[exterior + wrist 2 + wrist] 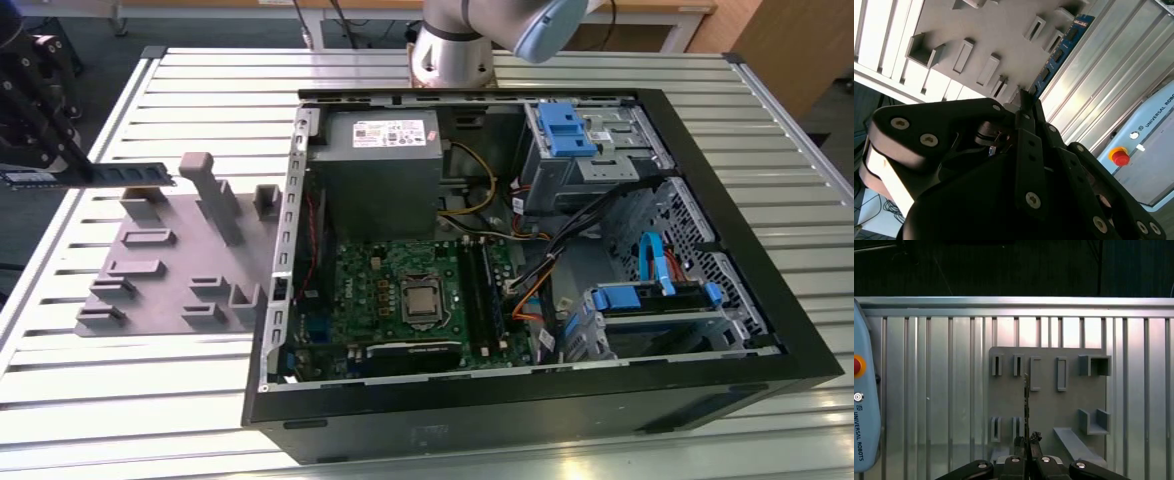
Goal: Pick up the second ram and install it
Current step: 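Pick up the second ram and move it above second insertion slot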
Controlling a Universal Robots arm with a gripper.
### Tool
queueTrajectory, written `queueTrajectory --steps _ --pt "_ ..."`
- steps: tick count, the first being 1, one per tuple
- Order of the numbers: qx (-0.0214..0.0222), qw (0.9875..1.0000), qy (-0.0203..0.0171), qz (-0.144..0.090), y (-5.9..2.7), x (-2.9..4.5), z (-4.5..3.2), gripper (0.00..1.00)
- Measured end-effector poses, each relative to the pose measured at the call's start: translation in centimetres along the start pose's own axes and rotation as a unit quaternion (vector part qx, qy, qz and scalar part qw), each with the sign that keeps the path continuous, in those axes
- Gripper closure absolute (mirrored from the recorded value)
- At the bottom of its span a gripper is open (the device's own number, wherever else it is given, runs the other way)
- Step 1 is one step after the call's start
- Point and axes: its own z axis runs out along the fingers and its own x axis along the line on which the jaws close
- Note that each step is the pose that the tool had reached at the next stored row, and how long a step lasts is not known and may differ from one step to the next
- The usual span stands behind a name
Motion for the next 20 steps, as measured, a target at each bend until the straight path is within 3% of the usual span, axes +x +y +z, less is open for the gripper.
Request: queueTrajectory --steps 20 --pt "0.0 1.0 0.0001 0.0 -1.76 -0.03 -0.01 0.86"
